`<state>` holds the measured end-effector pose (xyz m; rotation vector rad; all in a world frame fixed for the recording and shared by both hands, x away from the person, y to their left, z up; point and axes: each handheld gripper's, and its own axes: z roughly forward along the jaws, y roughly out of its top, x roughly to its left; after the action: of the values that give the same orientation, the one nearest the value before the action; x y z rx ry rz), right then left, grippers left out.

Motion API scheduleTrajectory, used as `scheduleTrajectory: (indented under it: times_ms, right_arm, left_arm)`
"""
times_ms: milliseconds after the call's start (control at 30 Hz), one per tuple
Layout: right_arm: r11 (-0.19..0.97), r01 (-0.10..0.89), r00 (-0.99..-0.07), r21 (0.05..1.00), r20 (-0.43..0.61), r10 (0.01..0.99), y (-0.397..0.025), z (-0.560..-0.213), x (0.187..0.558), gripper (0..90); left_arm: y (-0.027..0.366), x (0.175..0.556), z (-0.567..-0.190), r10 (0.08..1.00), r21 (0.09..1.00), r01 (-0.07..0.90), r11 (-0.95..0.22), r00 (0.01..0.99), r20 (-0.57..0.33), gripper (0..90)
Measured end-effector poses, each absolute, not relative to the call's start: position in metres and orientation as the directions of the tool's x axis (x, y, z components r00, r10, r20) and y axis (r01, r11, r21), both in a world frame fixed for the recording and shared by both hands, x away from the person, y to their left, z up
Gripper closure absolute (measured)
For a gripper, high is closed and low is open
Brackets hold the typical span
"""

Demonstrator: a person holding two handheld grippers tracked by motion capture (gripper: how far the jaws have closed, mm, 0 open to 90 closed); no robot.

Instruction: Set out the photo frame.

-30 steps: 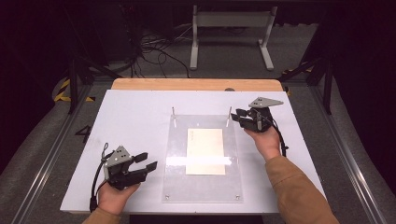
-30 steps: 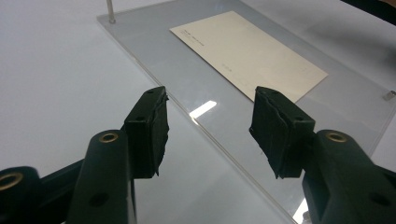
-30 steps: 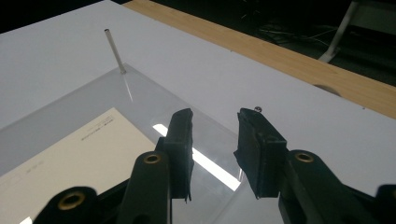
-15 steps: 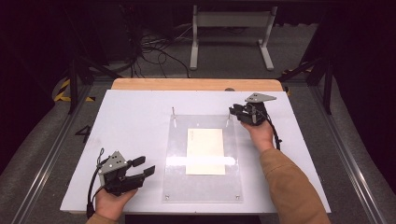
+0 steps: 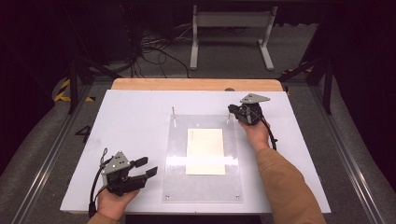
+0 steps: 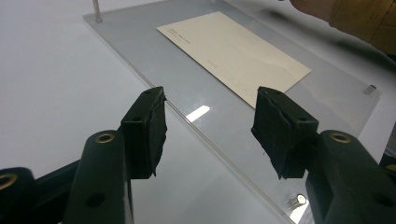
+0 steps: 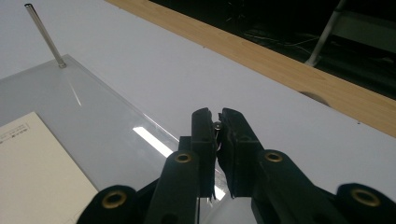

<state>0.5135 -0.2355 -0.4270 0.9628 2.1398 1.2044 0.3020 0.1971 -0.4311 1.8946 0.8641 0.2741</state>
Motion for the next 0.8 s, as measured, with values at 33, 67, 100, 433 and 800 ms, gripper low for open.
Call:
scheduleTrajectory:
  times_ms: [33,67,100,433,800]
  right_arm:
    - [0.354,0.338,-0.621,0.872,-0.076,0.780,-0.2352,-0.4272,0.5136,83.7]
    - [0.348,0.341,-0.618,0.873,-0.071,0.783,-0.2350,-0.4276,0.5135,84.0]
    - [0.341,0.344,-0.614,0.875,-0.066,0.786,-0.2350,-0.4280,0.5136,84.3]
    - [0.280,0.389,-0.574,0.878,-0.006,0.819,-0.2330,-0.4289,0.5139,86.0]
    - [0.252,0.437,-0.561,0.864,0.043,0.827,-0.2340,-0.4271,0.5194,86.4]
  left_arm:
    - [0.1971,0.3023,-0.4312,0.669,0.860,0.442,-0.253,0.722,-0.175,44.1]
    - [0.1970,0.3022,-0.4313,0.669,0.860,0.442,-0.254,0.723,-0.173,44.1]
    - [0.1971,0.3022,-0.4316,0.670,0.860,0.442,-0.256,0.723,-0.172,44.0]
    - [0.1964,0.3025,-0.4319,0.663,0.862,0.439,-0.255,0.728,-0.175,43.8]
    - [0.1963,0.3049,-0.4318,0.653,0.863,0.441,-0.248,0.734,-0.188,43.7]
